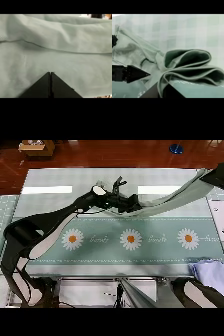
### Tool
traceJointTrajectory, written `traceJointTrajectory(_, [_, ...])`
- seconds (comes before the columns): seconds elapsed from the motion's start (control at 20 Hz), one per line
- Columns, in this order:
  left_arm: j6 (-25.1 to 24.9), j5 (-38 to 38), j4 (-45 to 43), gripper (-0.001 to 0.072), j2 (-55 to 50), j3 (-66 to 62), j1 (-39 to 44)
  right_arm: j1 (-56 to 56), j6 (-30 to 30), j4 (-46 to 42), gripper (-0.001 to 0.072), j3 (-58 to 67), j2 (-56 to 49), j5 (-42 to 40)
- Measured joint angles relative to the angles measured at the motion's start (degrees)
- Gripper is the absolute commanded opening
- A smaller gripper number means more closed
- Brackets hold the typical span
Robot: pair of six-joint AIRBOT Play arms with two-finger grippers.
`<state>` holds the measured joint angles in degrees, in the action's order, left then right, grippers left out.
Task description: Fold the shirts.
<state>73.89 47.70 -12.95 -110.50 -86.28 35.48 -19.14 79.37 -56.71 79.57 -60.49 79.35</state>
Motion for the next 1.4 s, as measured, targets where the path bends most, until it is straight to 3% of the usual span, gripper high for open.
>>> traceJointTrajectory(0.35, [-1.2, -0.4, 5.4, 0.0016, -2.5, 0.0, 5.9, 0.0, 0.2, 0.0, 0.0036, 0.0, 0.1, -1.0])
traceJointTrajectory(0.55, [-3.0, -0.3, 8.1, 0.0013, -2.8, 0.0, 4.4, 0.0, 0.2, 0.2, 0.0036, 0.0, 0.1, -2.0])
traceJointTrajectory(0.7, [-3.8, 2.1, 4.0, 0.0013, 0.4, 0.0, -1.2, 1.5, -0.2, 0.3, 0.0036, 0.0, 0.0, -3.3])
traceJointTrajectory(1.1, [-1.1, 15.0, -24.8, 0.0014, 19.6, 0.0, -24.6, 16.3, -0.5, -0.4, 0.0036, 0.0, -5.8, -11.8])
traceJointTrajectory(1.4, [-1.0, 22.9, -31.3, 0.0015, 33.4, 0.0, -41.5, 30.1, 0.4, -0.6, 0.0036, 0.0, -16.4, -22.1])
